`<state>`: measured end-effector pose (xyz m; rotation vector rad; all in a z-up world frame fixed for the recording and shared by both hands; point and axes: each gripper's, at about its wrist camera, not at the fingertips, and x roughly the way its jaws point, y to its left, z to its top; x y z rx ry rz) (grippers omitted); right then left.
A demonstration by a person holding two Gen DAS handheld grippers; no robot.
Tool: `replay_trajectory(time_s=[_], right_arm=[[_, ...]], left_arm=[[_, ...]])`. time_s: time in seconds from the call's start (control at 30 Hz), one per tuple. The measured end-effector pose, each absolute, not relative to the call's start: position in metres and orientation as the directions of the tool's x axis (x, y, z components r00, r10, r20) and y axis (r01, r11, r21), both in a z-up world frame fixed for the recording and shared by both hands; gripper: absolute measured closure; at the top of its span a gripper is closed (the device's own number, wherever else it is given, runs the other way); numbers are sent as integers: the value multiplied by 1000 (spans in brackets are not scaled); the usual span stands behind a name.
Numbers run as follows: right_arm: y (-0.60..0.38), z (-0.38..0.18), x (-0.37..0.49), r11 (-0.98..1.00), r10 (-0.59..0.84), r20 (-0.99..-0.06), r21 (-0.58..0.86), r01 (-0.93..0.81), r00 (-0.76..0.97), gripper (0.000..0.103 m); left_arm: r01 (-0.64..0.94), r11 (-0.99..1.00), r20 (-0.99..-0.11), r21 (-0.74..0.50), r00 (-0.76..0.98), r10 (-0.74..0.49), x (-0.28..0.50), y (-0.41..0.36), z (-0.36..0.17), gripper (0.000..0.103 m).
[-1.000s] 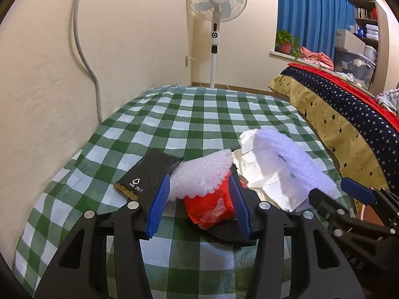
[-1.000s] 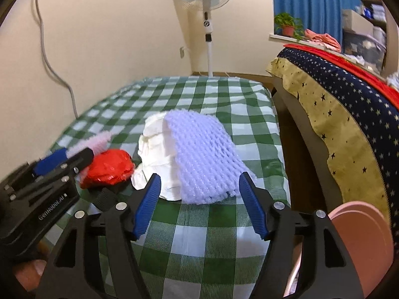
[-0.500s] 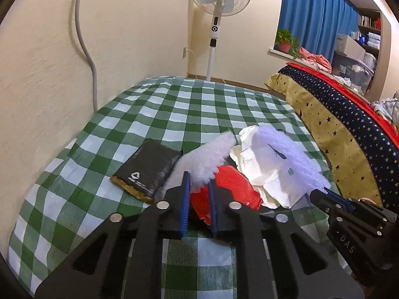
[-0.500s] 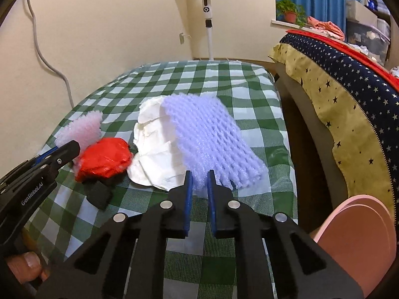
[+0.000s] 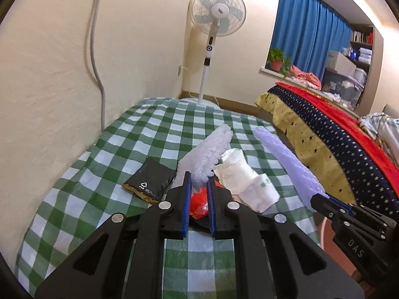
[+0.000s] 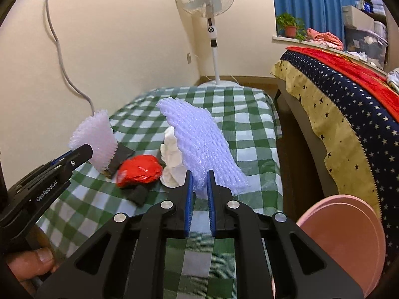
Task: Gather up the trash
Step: 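Carry both foam nets over the pink bin and open both tools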
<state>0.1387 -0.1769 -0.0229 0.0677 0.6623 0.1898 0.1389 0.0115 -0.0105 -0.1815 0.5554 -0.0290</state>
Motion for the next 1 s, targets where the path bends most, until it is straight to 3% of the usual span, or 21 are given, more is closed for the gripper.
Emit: replay_trajectory(time_s=[1.0], right_arm=[[-247, 37, 20, 987, 105, -526, 156, -25, 844, 92]], left_arm=[[142, 968, -457, -207, 861, -224, 57, -32, 25, 91]])
